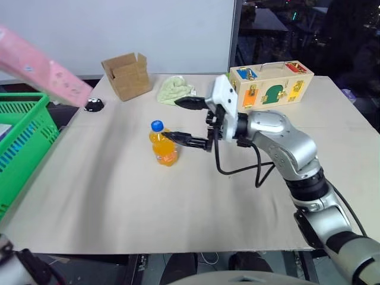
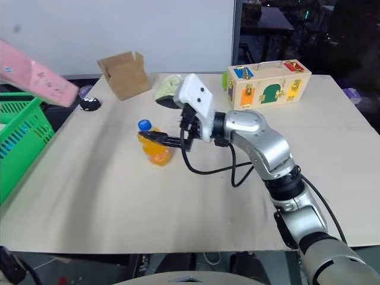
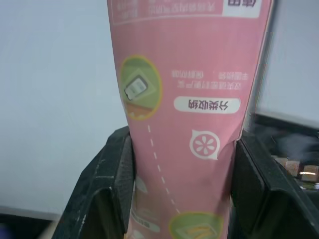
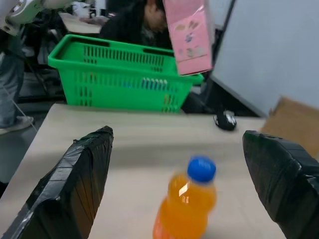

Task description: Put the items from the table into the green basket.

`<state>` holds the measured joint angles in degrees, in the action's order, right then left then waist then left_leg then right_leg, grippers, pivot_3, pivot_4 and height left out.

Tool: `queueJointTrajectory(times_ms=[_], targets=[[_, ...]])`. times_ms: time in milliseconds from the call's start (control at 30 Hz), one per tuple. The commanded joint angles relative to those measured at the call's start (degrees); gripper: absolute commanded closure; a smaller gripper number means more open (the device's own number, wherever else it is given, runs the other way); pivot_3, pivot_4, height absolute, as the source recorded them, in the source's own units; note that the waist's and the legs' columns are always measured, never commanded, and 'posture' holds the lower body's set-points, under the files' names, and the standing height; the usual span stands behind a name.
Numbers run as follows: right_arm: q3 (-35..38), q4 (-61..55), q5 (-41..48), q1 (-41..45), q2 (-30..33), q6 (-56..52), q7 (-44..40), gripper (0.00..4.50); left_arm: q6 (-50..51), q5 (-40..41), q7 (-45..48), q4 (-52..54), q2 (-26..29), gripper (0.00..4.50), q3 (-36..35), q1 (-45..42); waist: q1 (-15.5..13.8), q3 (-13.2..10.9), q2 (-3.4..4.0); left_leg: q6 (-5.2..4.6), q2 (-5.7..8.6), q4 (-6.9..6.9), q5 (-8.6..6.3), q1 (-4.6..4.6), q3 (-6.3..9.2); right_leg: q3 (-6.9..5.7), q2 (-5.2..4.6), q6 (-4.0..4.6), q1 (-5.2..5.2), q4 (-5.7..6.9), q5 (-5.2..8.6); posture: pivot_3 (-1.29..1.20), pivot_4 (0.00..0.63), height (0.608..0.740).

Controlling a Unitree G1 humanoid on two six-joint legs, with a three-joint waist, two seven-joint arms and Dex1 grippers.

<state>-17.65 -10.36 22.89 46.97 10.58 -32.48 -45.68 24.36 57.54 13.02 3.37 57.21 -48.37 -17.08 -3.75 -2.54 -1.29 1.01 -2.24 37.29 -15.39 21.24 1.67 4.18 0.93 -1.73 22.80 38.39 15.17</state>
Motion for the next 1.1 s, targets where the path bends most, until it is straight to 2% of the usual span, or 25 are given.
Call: queueJointTrajectory(times_ms=[33, 233, 367, 467, 667, 833, 967, 1000, 1033, 1100], targets=[[-0.57, 0.61, -0.77, 1.96, -1.11, 3.21, -1.44, 0.1, -4.0, -8.05, 5.53, -6.8, 5.33, 2.0, -2.8, 0.13, -0.28, -0.01, 0.01, 0.0, 0.0, -0.02, 0.0, 0.0, 0.03, -0.03, 0.0, 0.03, 0.0, 0.0, 0.02, 0.25, 0.0, 0.74], [-0.7, 1.35, -0.52, 3.29, -4.16, 3.12, -1.2, 0.1, -14.82, -21.36, 19.9, -29.77, 15.33, 2.0, -0.7, 0.12, -0.53, -0.02, -0.03, 0.07, -0.02, -0.1, 0.04, 0.05, 0.2, -0.26, -0.01, 0.16, 0.03, 0.01, 0.1, 0.25, 0.0, 0.74], [-0.41, 1.81, -0.88, 3.29, -5.01, 3.04, -0.8, 0.1, -22.42, -26.35, 25.04, -45.18, 20.34, 2.0, 3.42, -6.31, -0.69, 0.1, -0.23, 0.08, -0.02, -0.12, 0.04, 0.14, 0.28, -0.38, -0.03, 0.17, 0.07, 0.0, 0.11, 0.23, 0.0, 0.74], [-0.3, 1.47, -1.13, 2.79, -4.98, 3.02, -0.57, 0.1, -26.96, -30.06, 27.62, -54.94, 22.72, 2.0, 6.17, -9.65, -0.65, 0.25, -0.46, 0.29, -0.02, -0.08, 0.17, 0.62, 0.32, -0.44, -0.04, 0.17, 0.54, 0.11, 0.1, 0.21, 0.0, 0.74], [0.2, 0.33, -0.13, 1.88, -3.7, 4.75, -3.27, 0.1, -33.32, -36.34, 25.56, -68.63, 24.33, 2.0, 9.06, -8.32, -0.05, 0.27, -0.49, 0.3, -0.02, -0.06, 0.18, 0.69, 0.29, -0.41, -0.05, 0.17, 0.74, 0.44, 0.1, 0.19, 0.0, 0.74], [0.57, 0.86, 0.82, 2.2, -2.89, 6.11, -5.58, 0.1, -37.98, -40.36, 20.42, -74.29, 24.15, 2.0, 10.03, -1.17, 0.75, 0.36, -0.65, 0.3, -0.11, -0.07, 0.17, 0.69, 0.31, -0.45, -0.01, 0.19, 0.82, 0.52, 0.11, 0.19, 0.0, 0.74], [0.8, 1.41, 1.26, 2.72, -3.38, 6.6, -5.75, 0.0, -38.77, -39.28, 20.64, -75.38, 23.87, 0.82, 8.14, 2.38, 0.73, 0.4, -0.71, 0.3, -0.1, -0.06, 0.17, 0.7, 0.28, -0.46, -0.06, 0.19, 0.81, 0.51, 0.1, 0.2, 0.0, 0.74], [0.86, 1.48, 1.37, 2.77, -3.61, 6.64, -5.6, 0.0, -39.04, -38.63, 20.68, -75.37, 23.82, 0.27, 7.32, 2.88, 0.67, 0.41, -0.72, 0.3, -0.1, -0.06, 0.17, 0.7, 0.29, -0.46, -0.06, 0.19, 0.81, 0.52, 0.1, 0.2, 0.0, 0.74], [0.92, 1.46, 1.45, 2.78, -3.75, 6.62, -5.5, 0.0, -39.26, -38.18, 20.8, -75.28, 23.76, 0.06, 6.72, 3.25, 0.63, 0.41, -0.72, 0.3, -0.1, -0.06, 0.17, 0.7, 0.29, -0.46, -0.06, 0.19, 0.8, 0.53, 0.1, 0.2, 0.0, 0.74], [1.11, 1.26, 1.92, 2.66, -4.31, 6.37, -5.27, 0.0, -38.75, -35.97, 22.36, -74.26, 23.51, 0.06, 3.93, 4.11, 0.62, 0.41, -0.73, 0.3, -0.1, -0.06, 0.18, 0.69, 0.28, -0.46, -0.07, 0.19, 0.8, 0.55, 0.1, 0.21, 0.0, 0.74]])
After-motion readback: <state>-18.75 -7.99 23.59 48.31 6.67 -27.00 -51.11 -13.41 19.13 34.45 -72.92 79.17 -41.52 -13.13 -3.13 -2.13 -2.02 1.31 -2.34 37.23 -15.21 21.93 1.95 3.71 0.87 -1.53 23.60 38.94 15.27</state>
